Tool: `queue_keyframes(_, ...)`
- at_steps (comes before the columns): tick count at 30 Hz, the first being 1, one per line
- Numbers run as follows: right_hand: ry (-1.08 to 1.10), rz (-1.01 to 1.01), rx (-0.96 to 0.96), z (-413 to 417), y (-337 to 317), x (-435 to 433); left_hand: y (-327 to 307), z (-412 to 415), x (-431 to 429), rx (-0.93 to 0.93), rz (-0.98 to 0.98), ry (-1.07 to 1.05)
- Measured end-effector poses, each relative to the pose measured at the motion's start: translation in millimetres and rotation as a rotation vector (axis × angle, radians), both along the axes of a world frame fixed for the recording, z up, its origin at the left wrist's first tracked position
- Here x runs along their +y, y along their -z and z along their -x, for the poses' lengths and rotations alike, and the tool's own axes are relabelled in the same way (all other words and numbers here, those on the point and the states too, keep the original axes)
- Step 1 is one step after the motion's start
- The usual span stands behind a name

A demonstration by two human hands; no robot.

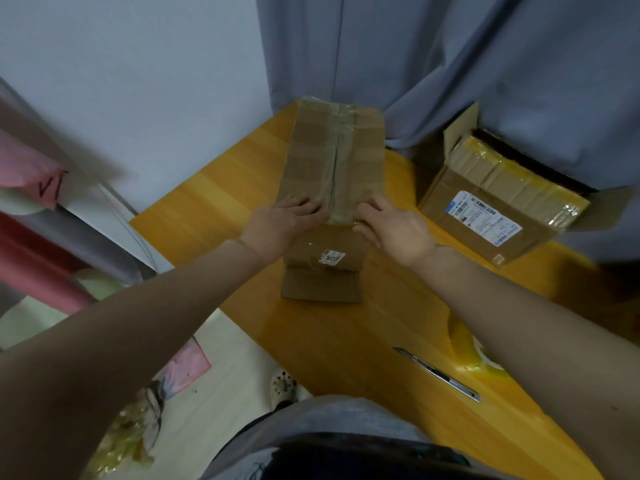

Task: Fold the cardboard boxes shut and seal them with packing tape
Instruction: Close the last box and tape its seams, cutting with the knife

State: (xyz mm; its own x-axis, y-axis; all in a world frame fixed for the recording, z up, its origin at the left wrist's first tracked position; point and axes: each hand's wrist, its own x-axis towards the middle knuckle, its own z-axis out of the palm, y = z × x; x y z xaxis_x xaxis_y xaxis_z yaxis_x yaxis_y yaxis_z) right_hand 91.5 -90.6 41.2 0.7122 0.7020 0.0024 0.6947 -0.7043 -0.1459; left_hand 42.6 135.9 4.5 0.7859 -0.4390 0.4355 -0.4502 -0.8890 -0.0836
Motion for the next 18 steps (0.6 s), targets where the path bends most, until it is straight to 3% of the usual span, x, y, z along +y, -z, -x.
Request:
queue_keyframes(6, 0.208, 0.043, 0.001, 10.4, -5.1, 24.2, -5.6, 6.6, -28.0, 0.25, -0.037, -0.208)
queue_keyframes(11, 0.041, -0.035, 0.064, 2.9, -4.2, 1.9, -16.9, 4.2, -17.9, 0.343, -0.047, -0.163)
queue_keyframes(14, 0.003, -0.1, 0.103, 4.8, 1.5, -7.3, -16.3, 8.2, -8.8, 0.396, 0.2, -0.098)
queue_keyframes(18, 0.102, -0.053, 0.092, 11.6, -2.0, 3.1, -21.2, 10.7, -19.7, 0.48, 0.241, -0.194)
